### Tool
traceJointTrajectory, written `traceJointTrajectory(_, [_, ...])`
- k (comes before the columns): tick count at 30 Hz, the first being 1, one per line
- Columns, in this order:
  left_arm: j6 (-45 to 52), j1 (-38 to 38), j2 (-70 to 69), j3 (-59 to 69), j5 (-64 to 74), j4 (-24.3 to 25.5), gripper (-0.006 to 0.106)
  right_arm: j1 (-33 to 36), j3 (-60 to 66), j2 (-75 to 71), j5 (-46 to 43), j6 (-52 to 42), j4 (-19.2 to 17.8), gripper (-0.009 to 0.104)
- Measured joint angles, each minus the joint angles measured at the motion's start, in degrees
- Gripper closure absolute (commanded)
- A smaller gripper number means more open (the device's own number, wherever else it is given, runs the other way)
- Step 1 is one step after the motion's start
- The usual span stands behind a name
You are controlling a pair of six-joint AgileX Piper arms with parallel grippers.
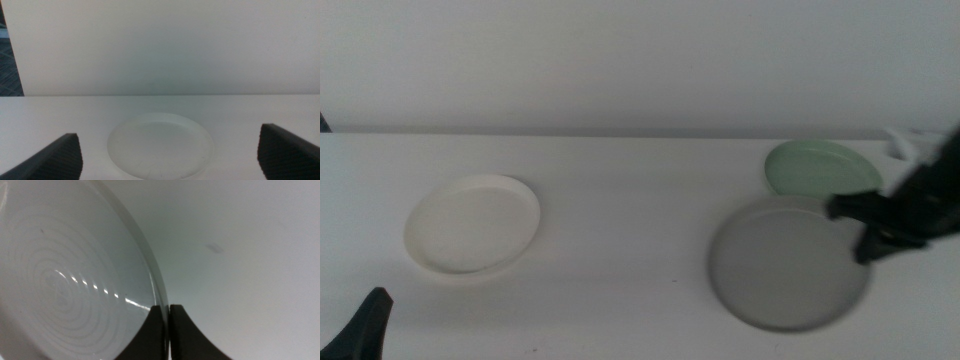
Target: Stack the three bowls on top of each other.
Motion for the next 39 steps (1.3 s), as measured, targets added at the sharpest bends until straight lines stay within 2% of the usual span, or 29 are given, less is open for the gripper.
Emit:
traceJointTrajectory(3, [0.0,0.0,0.0,0.0,0.0,0.0,0.007,2.41,-6.64,6.34,0.0,0.0,2.02,0.097])
traceJointTrajectory(12, [0.0,0.0,0.0,0.0,0.0,0.0,0.007,3.49,-25.0,21.5,-0.12,0.58,8.38,0.097])
traceJointTrajectory(24, [0.0,0.0,0.0,0.0,0.0,0.0,0.007,11.07,-32.38,31.73,0.0,1.44,8.76,0.097])
traceJointTrajectory(35, [0.0,0.0,0.0,0.0,0.0,0.0,0.007,11.63,-32.38,34.14,-1.83,5.79,4.97,0.097])
traceJointTrajectory(39, [0.0,0.0,0.0,0.0,0.0,0.0,0.007,11.63,-32.38,34.14,-3.02,5.91,4.76,0.089])
